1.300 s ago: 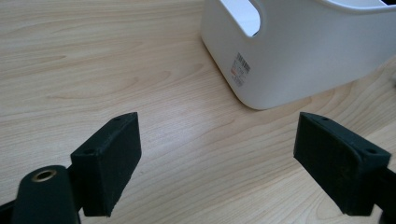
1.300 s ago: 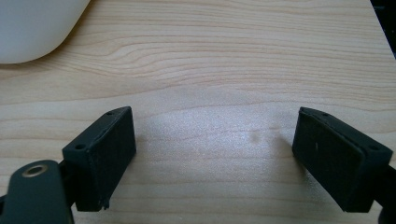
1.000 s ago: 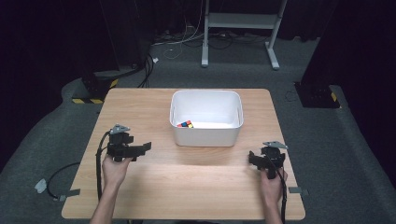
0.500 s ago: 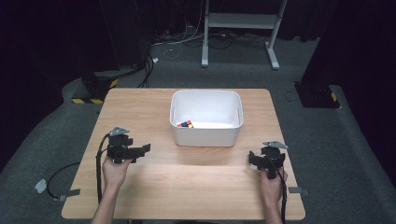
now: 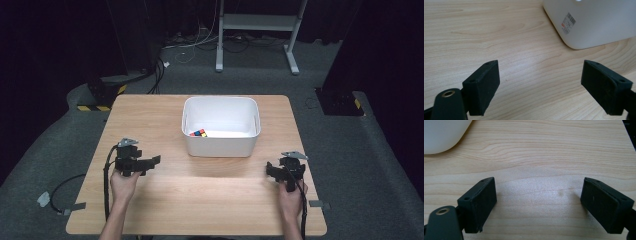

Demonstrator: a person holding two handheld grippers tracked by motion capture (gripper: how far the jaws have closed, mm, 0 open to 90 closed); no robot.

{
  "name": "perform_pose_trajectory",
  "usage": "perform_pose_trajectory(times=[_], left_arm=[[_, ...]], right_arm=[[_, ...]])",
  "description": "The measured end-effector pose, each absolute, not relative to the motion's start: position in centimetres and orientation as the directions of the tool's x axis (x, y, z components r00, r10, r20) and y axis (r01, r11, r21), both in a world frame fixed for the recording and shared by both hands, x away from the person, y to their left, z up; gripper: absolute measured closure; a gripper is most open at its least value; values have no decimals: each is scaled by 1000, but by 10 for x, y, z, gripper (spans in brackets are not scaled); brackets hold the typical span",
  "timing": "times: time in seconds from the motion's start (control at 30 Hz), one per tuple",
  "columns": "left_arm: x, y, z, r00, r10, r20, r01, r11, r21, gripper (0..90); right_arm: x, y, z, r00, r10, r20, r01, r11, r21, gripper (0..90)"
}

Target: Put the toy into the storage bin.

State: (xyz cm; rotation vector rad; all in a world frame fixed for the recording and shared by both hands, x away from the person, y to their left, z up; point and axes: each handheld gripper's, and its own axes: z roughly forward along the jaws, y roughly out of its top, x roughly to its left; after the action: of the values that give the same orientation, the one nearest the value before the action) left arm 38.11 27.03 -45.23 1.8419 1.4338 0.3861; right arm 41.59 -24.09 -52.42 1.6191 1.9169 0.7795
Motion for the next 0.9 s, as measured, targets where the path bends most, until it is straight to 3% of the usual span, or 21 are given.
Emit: perform_pose_trajectory(times=[0.9], left_arm=[[382,280,-477,283,934,-219,714,-53,699,160]], right_arm=[[416,-241,-524,-160,987,-17,695,125,708,130]])
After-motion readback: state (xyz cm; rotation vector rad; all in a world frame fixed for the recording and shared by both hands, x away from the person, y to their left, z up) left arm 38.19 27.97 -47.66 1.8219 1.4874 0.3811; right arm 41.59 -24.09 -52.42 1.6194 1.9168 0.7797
